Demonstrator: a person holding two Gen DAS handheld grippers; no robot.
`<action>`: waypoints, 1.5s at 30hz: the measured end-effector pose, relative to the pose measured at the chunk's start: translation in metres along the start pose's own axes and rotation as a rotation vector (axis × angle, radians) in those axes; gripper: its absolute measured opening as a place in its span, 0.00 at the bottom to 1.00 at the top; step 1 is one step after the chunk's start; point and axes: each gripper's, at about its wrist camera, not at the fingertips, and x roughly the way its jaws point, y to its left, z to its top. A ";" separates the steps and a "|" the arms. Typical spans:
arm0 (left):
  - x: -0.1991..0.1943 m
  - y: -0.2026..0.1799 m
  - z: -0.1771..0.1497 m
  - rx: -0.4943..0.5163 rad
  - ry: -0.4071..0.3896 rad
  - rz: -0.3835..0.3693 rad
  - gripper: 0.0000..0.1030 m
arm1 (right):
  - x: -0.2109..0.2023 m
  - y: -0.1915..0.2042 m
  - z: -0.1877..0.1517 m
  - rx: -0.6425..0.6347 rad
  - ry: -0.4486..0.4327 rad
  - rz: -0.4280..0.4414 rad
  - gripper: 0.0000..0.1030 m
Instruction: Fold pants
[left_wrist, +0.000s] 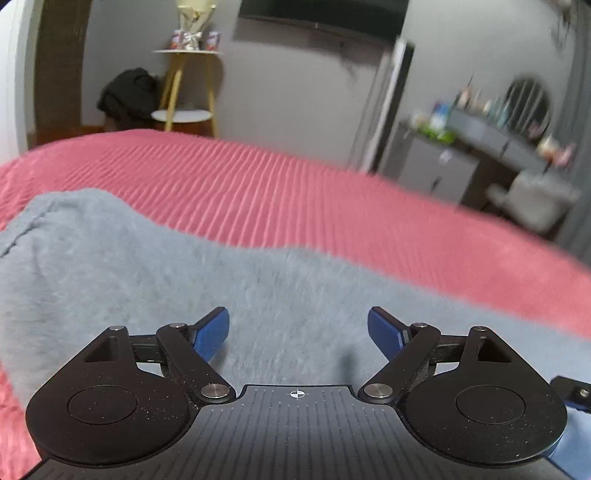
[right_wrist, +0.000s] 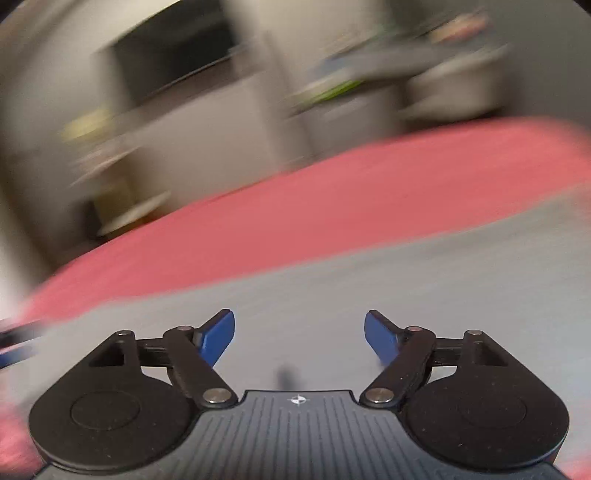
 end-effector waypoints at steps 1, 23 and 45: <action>0.014 -0.002 -0.003 0.032 0.027 0.079 0.81 | 0.019 0.002 -0.005 0.030 0.062 0.044 0.76; -0.064 0.046 0.026 0.097 0.082 0.164 0.86 | -0.284 -0.240 -0.092 0.831 -0.415 -0.491 0.56; -0.004 -0.013 -0.048 0.021 0.186 0.052 0.91 | -0.216 -0.248 -0.028 0.687 -0.356 -0.448 0.22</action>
